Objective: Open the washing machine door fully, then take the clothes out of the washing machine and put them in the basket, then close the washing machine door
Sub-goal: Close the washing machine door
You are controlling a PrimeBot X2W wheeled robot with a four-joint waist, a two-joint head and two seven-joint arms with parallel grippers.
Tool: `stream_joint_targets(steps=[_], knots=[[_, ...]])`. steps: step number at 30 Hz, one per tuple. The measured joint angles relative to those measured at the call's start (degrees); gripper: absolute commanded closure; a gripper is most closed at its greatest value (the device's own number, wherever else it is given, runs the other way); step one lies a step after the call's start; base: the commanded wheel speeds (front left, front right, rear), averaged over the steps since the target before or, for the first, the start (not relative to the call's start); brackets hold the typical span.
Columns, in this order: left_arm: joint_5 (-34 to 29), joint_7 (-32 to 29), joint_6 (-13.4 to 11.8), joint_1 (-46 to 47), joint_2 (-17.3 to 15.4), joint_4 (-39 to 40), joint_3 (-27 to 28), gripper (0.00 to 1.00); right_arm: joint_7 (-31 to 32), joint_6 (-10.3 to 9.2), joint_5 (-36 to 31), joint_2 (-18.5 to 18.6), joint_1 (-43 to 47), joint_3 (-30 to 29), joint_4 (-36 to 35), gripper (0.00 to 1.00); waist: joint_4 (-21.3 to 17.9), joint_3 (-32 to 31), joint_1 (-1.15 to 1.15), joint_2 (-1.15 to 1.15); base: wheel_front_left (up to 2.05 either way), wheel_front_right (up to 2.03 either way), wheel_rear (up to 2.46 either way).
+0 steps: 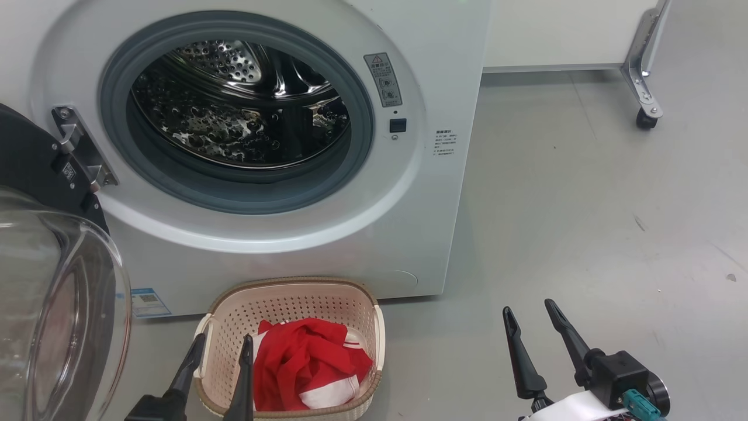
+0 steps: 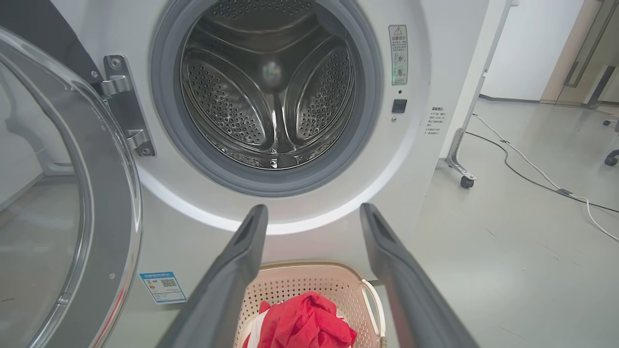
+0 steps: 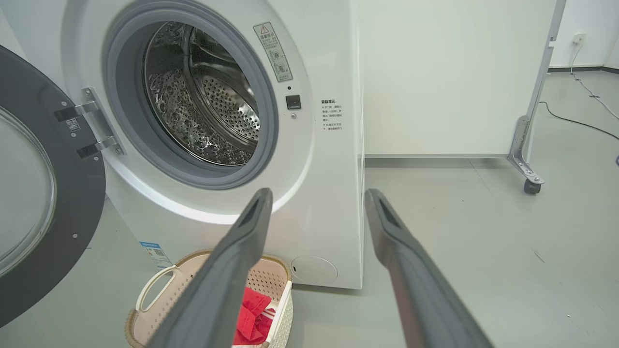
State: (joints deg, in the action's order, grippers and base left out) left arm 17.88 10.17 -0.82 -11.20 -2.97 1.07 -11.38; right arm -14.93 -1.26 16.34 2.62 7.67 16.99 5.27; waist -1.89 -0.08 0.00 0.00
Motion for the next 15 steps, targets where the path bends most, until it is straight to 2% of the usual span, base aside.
stream_joint_targets(steps=[15], knots=[[-1.5,-0.9,-1.4,-0.9,-0.4,3.7,0.0,0.0,0.0,-0.8,-0.2,0.0,0.2,-0.3,-0.9,0.0,-0.3,0.6,0.0,0.0,-0.18,0.18,0.0]])
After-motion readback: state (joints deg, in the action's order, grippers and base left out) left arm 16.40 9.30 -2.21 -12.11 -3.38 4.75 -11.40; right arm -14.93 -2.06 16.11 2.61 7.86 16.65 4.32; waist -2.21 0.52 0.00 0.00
